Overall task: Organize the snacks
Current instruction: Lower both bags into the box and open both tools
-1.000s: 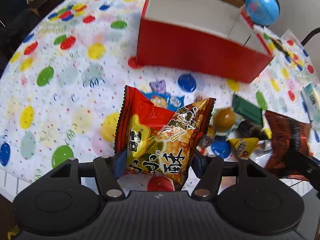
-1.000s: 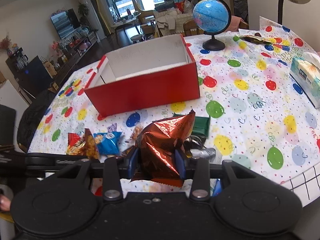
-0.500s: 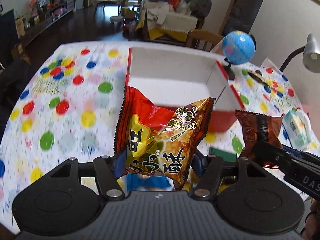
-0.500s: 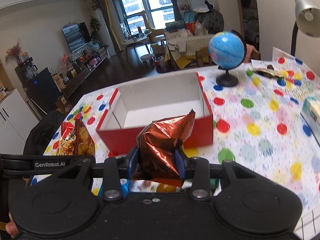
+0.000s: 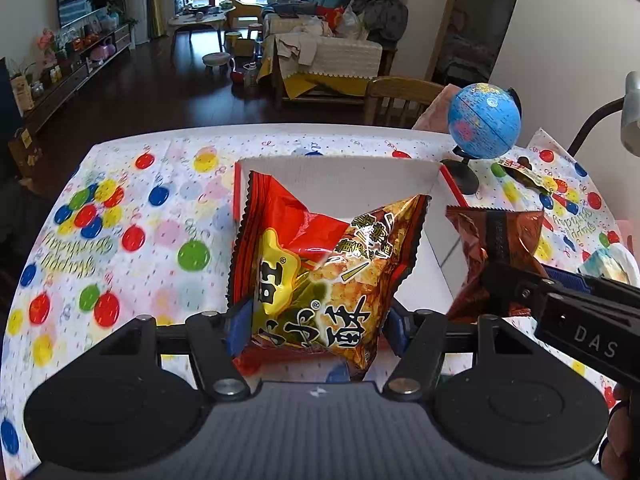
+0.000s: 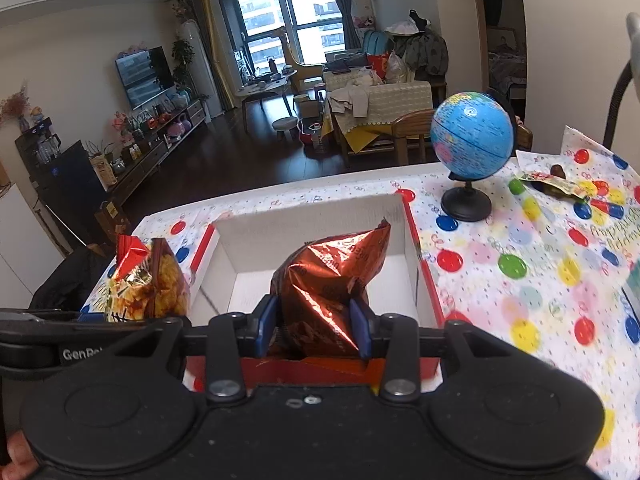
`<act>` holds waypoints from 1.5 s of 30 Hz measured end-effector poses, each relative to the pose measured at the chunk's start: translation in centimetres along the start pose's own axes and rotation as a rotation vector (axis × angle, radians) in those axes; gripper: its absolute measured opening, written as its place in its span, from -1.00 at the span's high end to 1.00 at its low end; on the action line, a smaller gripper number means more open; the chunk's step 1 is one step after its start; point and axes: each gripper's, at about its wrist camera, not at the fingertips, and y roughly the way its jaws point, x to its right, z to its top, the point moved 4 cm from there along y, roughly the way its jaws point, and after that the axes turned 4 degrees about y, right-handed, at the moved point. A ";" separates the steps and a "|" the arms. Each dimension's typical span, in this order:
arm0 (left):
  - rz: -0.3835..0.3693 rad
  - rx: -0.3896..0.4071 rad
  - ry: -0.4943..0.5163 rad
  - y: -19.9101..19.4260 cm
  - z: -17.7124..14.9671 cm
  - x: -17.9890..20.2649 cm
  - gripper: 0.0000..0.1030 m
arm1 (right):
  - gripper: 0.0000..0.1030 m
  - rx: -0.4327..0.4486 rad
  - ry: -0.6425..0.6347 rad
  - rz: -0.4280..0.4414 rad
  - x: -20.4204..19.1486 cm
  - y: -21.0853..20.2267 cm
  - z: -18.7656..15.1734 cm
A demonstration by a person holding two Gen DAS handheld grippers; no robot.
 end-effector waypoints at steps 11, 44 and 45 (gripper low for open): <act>-0.002 -0.051 0.055 6.6 3.0 -0.8 -0.24 | 0.26 -0.063 0.014 -0.056 0.3 6.4 1.0; -0.096 -0.179 0.133 12.0 2.2 -0.3 -0.37 | -0.19 -0.158 0.088 -0.137 1.6 8.2 -1.4; -0.097 -0.172 0.137 11.5 2.3 -0.2 -0.37 | -0.22 -0.148 0.090 -0.137 1.5 7.6 -1.4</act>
